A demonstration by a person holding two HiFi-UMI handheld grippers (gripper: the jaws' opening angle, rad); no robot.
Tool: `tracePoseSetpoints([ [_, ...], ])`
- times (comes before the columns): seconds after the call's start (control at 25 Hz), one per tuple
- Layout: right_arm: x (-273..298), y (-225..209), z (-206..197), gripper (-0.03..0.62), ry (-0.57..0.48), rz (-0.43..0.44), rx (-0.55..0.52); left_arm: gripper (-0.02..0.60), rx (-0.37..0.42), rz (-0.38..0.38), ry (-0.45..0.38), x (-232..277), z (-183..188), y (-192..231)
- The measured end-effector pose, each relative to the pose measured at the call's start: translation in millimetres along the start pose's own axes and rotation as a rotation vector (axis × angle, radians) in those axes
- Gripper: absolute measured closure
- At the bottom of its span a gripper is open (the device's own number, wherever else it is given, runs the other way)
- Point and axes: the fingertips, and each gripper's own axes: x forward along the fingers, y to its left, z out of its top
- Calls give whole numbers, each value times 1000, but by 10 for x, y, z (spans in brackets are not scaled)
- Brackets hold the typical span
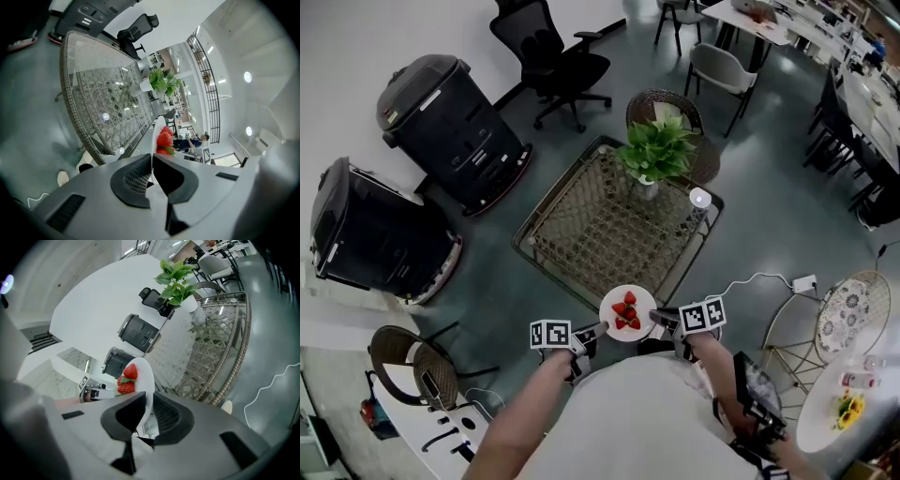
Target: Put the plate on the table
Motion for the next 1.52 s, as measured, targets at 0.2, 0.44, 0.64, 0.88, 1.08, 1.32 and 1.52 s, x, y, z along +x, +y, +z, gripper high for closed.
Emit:
tracePoseSetpoints([
  [0.2,3,-179,256,562,30,14,-4,569,-14,41,-15,198,227,0],
  [0.44,2,-352,559,562,75,39,-10,569,-35,72,-38,398,466,-42],
  [0.64,41,-462,730,562,125,59,-31,569,-58,94,-65,502,581,-28],
  [0.88,112,-625,803,562,163,60,-33,569,-71,117,-71,613,643,52],
  [1.08,395,-644,943,562,170,53,-44,569,-80,149,-92,489,865,233],
  [1.32,373,-708,947,562,190,-3,-12,569,-103,106,-58,627,877,302],
  [1.52,608,-769,1026,562,187,-31,7,569,-115,109,-39,614,1078,515],
])
